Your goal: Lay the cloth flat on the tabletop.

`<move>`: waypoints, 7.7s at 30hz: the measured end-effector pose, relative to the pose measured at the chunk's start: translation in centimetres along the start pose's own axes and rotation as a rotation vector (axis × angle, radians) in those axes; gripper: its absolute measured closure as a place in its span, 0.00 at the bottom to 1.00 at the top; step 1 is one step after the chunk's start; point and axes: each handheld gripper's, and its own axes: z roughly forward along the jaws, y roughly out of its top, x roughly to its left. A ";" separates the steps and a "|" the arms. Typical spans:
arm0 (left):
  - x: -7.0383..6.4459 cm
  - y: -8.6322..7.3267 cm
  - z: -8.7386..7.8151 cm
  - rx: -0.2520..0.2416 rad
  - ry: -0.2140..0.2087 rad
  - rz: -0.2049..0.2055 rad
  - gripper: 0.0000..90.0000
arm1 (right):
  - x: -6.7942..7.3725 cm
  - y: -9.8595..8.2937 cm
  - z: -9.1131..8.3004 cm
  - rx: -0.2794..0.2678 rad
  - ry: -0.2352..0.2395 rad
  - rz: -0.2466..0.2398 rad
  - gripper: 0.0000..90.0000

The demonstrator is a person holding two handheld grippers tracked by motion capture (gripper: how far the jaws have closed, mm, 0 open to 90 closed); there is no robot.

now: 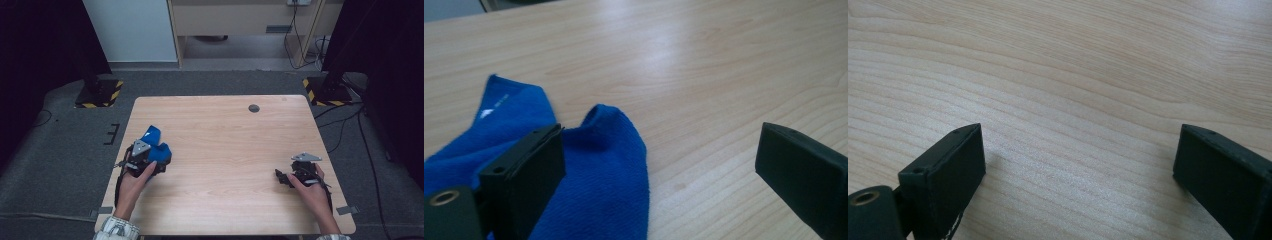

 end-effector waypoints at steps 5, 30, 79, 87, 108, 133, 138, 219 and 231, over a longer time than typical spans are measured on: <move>0.6 0.3 -0.8 -0.007 0.040 0.017 0.05 | 0.0 0.0 0.0 0.000 0.000 -0.001 0.07; 4.2 -2.1 -0.4 0.130 0.204 -0.012 0.06 | 0.1 0.1 0.1 0.000 -0.012 0.000 0.07; 5.2 -3.7 1.2 0.203 0.186 -0.067 0.28 | 0.4 0.1 0.1 -0.001 -0.005 -0.008 0.07; 5.9 -4.1 1.6 0.223 0.129 -0.128 0.31 | 0.5 0.1 0.1 0.000 -0.004 -0.010 0.07; -2.3 -2.0 4.5 0.249 -0.136 -0.009 0.77 | 0.6 0.1 0.1 0.003 0.002 -0.014 0.07; -16.7 1.9 9.9 0.225 -0.395 0.224 0.78 | 1.2 0.4 0.1 -0.015 0.032 -0.041 0.23; -17.1 1.3 10.4 0.232 -0.407 0.239 0.76 | 1.9 0.9 -0.2 -0.023 0.057 -0.053 0.45; -11.9 2.7 7.3 0.122 -0.223 0.164 0.52 | 9.7 2.8 -0.4 -0.008 0.398 -0.192 0.76; -12.0 1.5 6.8 0.164 -0.199 0.222 0.53 | 9.4 4.5 -1.6 -0.115 0.398 -0.164 0.55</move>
